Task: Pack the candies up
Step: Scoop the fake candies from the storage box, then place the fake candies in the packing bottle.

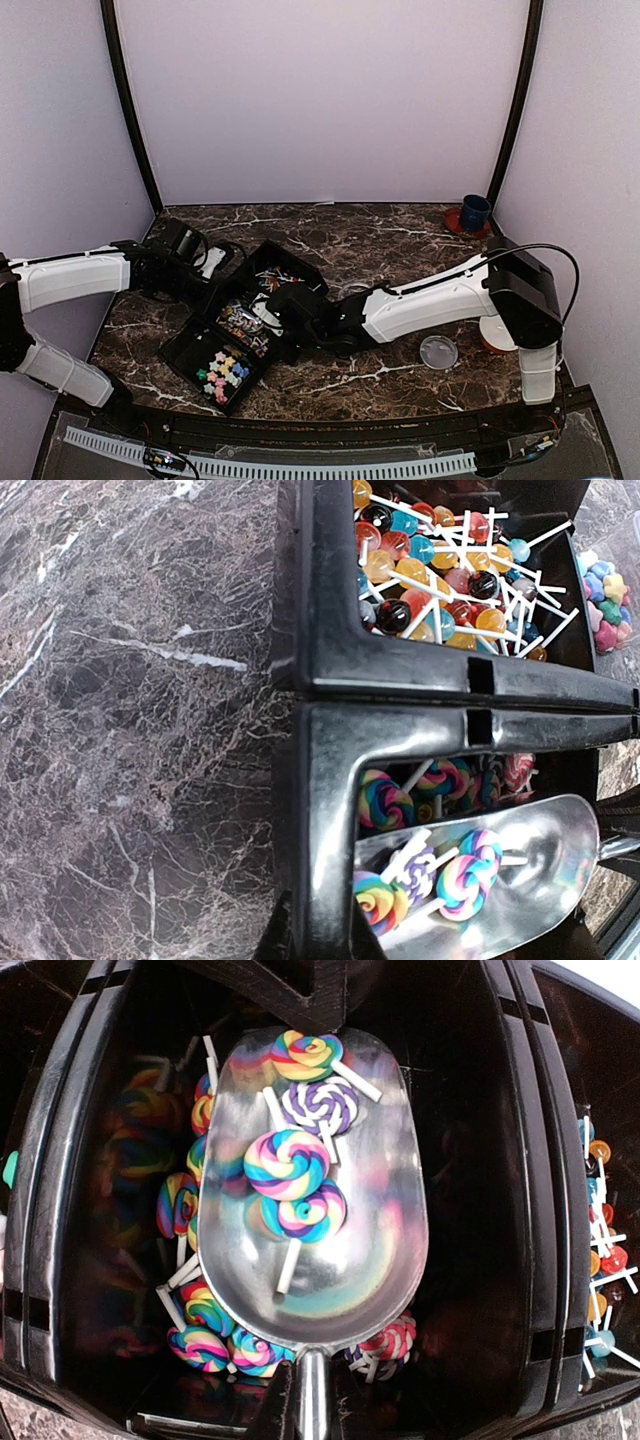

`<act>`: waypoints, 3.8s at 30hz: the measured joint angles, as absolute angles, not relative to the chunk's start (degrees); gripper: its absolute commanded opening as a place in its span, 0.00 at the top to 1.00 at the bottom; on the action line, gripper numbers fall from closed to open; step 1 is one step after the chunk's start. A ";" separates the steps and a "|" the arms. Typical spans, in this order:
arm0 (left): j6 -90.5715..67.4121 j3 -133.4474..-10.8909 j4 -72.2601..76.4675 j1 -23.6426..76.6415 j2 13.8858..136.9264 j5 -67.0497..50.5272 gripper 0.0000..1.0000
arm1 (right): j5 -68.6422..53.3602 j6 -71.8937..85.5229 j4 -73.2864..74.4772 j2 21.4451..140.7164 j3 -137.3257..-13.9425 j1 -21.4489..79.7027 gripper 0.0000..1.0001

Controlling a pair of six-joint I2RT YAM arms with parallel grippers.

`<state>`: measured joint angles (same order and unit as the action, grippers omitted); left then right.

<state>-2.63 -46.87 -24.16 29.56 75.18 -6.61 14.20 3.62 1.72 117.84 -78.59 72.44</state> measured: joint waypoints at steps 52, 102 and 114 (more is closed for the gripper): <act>-5.85 -47.86 -26.28 30.76 77.19 -6.13 1.00 | 16.64 7.22 16.64 111.11 -79.57 73.12 1.00; -7.35 -47.86 -26.72 30.17 77.21 -5.04 1.00 | 33.65 16.84 32.71 78.81 -59.66 74.63 1.00; -7.92 -47.86 -26.70 30.15 77.19 -5.06 1.00 | 31.44 26.39 53.47 78.61 -64.18 72.99 1.00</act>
<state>-7.92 -47.86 -26.70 30.15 77.19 -5.06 31.44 26.39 53.47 78.61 -64.18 72.99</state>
